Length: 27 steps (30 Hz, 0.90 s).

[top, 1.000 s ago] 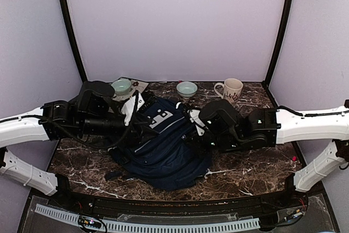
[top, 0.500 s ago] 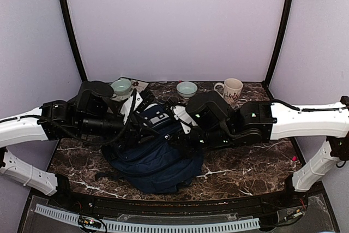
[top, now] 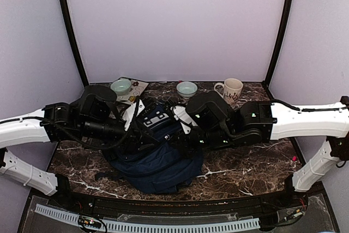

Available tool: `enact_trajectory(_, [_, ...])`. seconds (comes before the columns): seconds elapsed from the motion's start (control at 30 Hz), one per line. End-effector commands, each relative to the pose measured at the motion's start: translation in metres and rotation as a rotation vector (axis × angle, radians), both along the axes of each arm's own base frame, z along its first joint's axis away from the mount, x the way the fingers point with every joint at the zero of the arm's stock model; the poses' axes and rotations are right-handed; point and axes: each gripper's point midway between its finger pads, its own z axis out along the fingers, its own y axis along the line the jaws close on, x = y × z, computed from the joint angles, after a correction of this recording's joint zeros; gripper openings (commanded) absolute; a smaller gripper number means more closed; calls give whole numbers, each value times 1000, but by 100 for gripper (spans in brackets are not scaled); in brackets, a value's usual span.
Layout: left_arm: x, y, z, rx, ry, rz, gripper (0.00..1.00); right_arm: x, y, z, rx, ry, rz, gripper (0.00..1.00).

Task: Pack the student bag
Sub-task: Zip the student bag into the second largest pocket of the bag, then hold the second largest pocket of the student bag, then zip the student bag into the second largest pocket of the bag.

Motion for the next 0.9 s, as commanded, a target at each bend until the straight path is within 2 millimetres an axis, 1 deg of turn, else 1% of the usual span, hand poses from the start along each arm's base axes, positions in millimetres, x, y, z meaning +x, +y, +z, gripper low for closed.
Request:
enact_trajectory(0.0, [0,2,-14,46,-2,-4,44,0,22,59,197,-52,7,0])
enact_trajectory(0.13, [0,-1,-18,57,-13,-27,43,0,23,61,201,-51,8,0])
enact_trajectory(0.27, [1,-4,-28,83,-8,-34,40,0,22,64,209,-54,7,0])
enact_trajectory(0.33, [4,-3,-32,91,-15,-18,37,0,22,66,217,-52,6,0])
enact_trajectory(0.37, [7,-3,-34,92,-25,-6,31,-1,21,67,222,-51,5,0])
enact_trajectory(0.4, [9,-1,-34,92,-37,6,23,-1,21,67,226,-51,3,0])
enact_trajectory(0.47, [16,3,-33,93,-69,43,4,0,19,69,229,-54,-3,0])
enact_trajectory(0.5, [19,6,-31,95,-85,62,0,1,18,67,222,-56,-8,0])
enact_trajectory(0.6, [27,16,-26,110,-129,113,0,5,11,62,189,-72,-30,0])
enact_trajectory(0.73, [29,27,-27,138,-151,136,0,11,-9,59,150,-105,-78,0])
enact_trajectory(0.87, [22,24,-29,123,-132,99,0,10,-30,60,146,-101,-110,0])
